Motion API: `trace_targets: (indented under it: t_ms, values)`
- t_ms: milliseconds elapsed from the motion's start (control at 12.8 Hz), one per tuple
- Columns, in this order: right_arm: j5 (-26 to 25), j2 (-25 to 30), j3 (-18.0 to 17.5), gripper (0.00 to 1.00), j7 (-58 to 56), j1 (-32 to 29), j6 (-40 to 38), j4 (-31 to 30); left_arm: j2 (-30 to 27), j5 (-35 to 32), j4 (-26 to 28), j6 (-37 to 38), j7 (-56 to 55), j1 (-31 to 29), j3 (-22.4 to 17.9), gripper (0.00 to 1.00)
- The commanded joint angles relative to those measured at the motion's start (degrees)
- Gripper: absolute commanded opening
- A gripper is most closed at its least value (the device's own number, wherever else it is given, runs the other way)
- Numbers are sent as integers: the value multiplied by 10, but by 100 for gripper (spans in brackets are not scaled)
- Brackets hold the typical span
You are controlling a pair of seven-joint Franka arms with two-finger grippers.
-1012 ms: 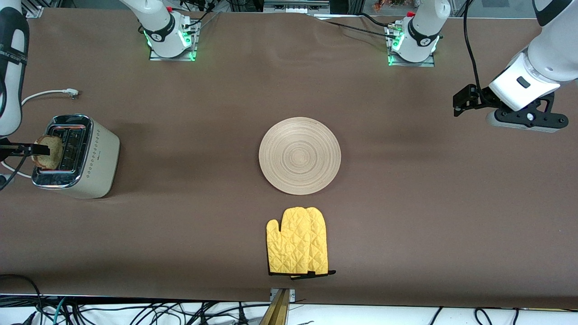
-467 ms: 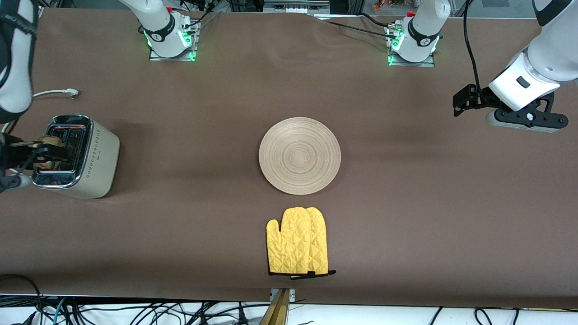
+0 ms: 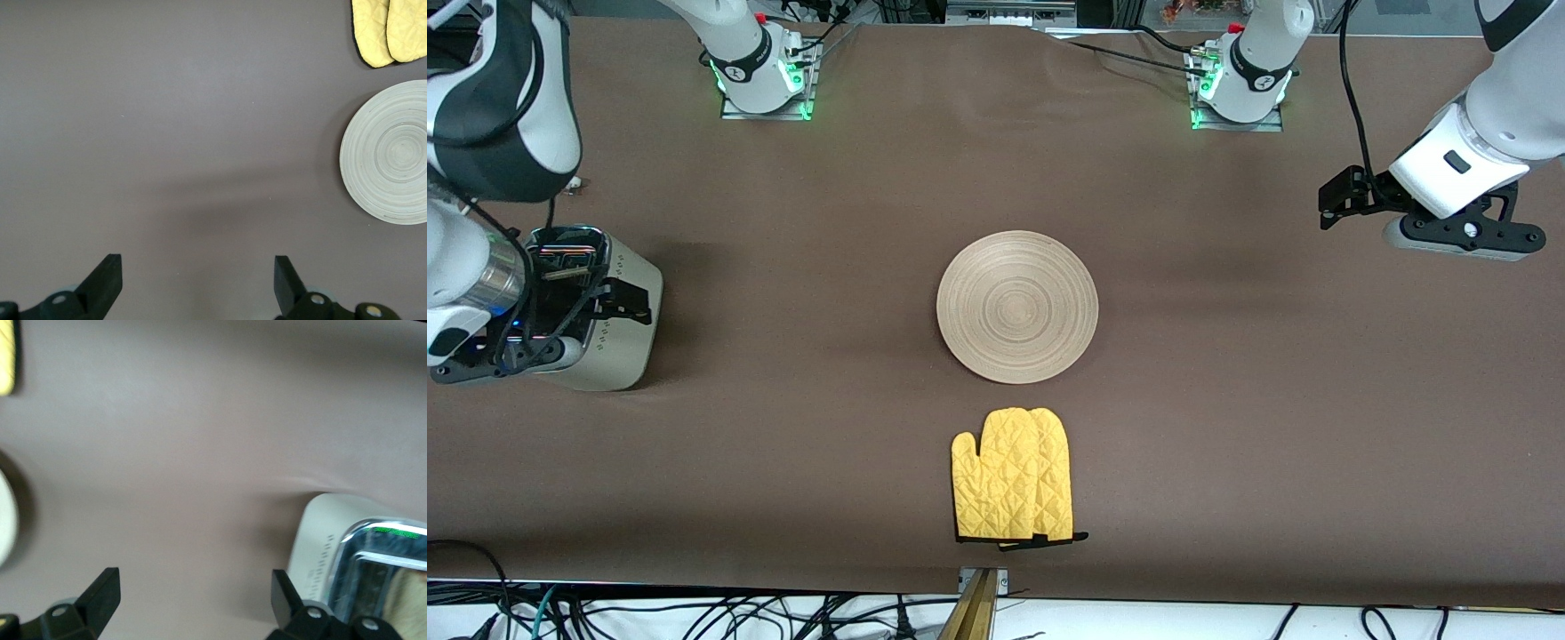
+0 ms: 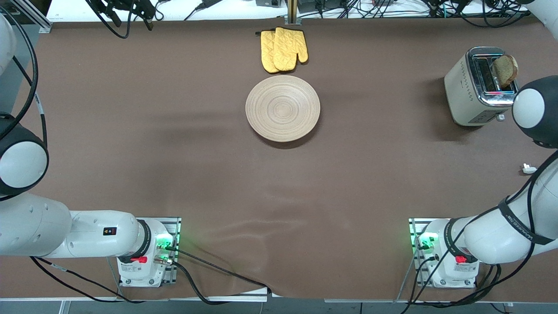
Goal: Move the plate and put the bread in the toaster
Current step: 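Open the right gripper and raise it away from the toaster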
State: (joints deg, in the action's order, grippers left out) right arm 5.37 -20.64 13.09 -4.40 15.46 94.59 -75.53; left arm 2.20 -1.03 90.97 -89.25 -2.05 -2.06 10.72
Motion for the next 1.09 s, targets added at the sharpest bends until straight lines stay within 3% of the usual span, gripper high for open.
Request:
trace_targets:
  t_ms: [0, 78, 156, 701, 1012]
  values:
    - [-57, 60, -87, 100, 157, -46, 11, -40, 2, -20, -11, 8, -9, 4, 2, 100]
    - [-59, 80, -117, 100, 198, -74, 13, -56, 2, -20, -11, 8, -9, 5, 2, 100]
    - [-54, 100, -122, 100, 204, -87, 15, -74, 2, -20, -11, 8, -9, 5, 2, 100]
    - [-44, 136, -125, 100, 195, -113, 5, -120, 2, -20, -11, 8, -9, 4, 2, 100]
    - [-50, 128, -142, 100, 195, -119, -18, -101, 2, -20, -11, 8, -9, 4, 2, 100]
